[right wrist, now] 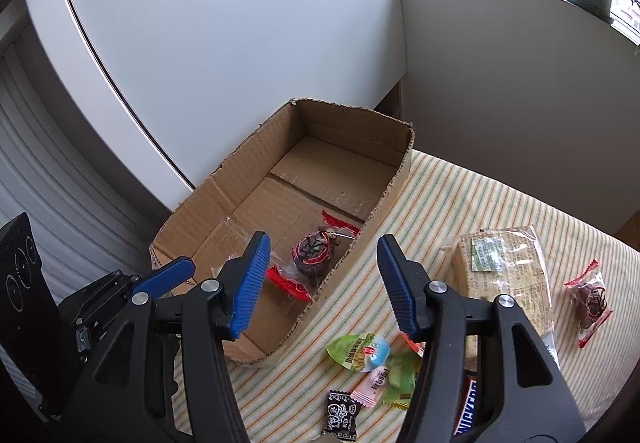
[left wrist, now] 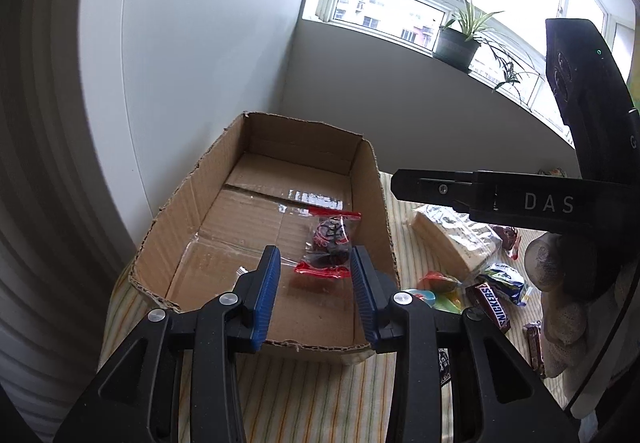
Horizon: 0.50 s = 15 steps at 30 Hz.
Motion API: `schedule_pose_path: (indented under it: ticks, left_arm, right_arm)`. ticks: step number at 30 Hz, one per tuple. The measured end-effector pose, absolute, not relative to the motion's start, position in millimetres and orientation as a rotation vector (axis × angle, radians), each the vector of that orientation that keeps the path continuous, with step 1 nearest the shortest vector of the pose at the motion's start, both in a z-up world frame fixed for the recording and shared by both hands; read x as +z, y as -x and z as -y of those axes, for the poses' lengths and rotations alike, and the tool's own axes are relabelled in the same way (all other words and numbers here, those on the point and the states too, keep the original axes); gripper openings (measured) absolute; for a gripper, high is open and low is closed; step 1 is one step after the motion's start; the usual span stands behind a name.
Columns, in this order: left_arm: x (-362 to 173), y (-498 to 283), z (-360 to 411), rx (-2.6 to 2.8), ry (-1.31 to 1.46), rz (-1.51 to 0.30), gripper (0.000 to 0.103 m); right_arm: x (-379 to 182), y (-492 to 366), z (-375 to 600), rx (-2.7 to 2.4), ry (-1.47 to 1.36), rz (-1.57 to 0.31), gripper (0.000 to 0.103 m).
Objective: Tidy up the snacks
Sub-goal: 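Carry both candies over the cardboard box and open both tools to drop them, then grasp the black printed candy packet with the left tool while the right tool grasps the blue-white chocolate bar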
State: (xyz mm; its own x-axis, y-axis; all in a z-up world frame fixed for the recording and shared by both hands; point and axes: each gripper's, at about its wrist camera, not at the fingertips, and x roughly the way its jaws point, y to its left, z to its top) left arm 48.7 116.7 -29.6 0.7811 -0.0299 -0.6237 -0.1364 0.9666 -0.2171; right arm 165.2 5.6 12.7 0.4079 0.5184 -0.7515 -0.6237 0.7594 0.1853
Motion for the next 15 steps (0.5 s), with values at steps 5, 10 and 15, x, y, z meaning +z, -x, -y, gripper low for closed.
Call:
schedule_pose_path:
  ticks: [5,10,15]
  left_arm:
    - [-28.7,-45.2,-96.3,-0.002,0.246,-0.677,0.035]
    - [-34.4,-39.3,-68.0,-0.078,0.221,-0.705,0.035]
    - [-46.0,-29.5,-45.7,-0.137,0.221,-0.753,0.035]
  right_arm:
    - [17.2,-151.8,36.3,0.668,0.126,-0.895,0.058]
    - [17.2,-136.1,86.7,0.594,0.106,-0.903,0.058]
    - [8.2,-115.3,140.3,0.504,0.061,-0.932,0.058]
